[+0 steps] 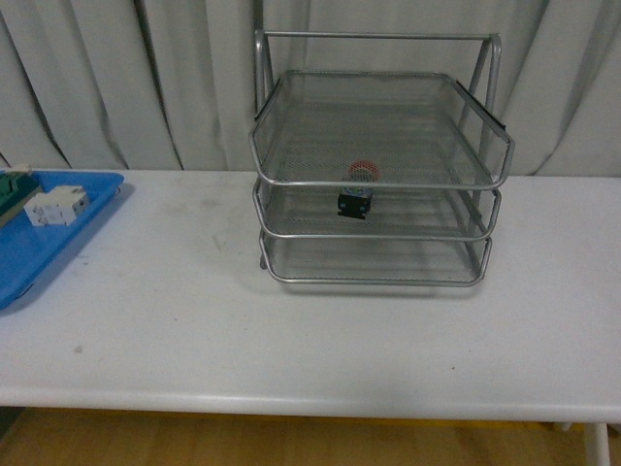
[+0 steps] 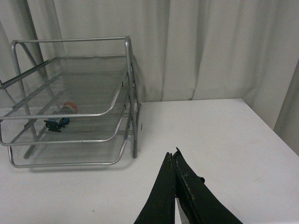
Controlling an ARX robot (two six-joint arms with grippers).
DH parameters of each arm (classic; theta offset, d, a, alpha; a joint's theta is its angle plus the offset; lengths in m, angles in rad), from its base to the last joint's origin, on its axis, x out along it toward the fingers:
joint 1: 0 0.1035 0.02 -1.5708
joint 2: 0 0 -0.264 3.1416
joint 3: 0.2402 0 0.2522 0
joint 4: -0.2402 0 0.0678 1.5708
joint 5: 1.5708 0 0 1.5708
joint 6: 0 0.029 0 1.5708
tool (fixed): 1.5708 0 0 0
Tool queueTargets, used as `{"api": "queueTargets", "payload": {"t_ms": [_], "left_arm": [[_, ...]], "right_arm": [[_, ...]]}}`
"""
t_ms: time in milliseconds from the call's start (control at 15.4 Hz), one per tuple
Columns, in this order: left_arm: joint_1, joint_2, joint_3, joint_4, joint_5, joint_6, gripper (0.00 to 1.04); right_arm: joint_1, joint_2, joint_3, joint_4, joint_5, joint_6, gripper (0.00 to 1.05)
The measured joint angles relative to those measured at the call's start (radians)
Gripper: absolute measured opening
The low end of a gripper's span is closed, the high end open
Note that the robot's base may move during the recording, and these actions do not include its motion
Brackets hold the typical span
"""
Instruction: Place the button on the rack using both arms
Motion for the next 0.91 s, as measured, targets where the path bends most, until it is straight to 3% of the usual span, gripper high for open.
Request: {"api": "queueTargets", "payload": {"t_ms": [906], "left_arm": [[0.0,0.0,0.0,0.0,0.0,0.0,0.98]], "right_arm": [[0.0,-0.383,0.0,-0.372,0.0,0.0,0.02]]}}
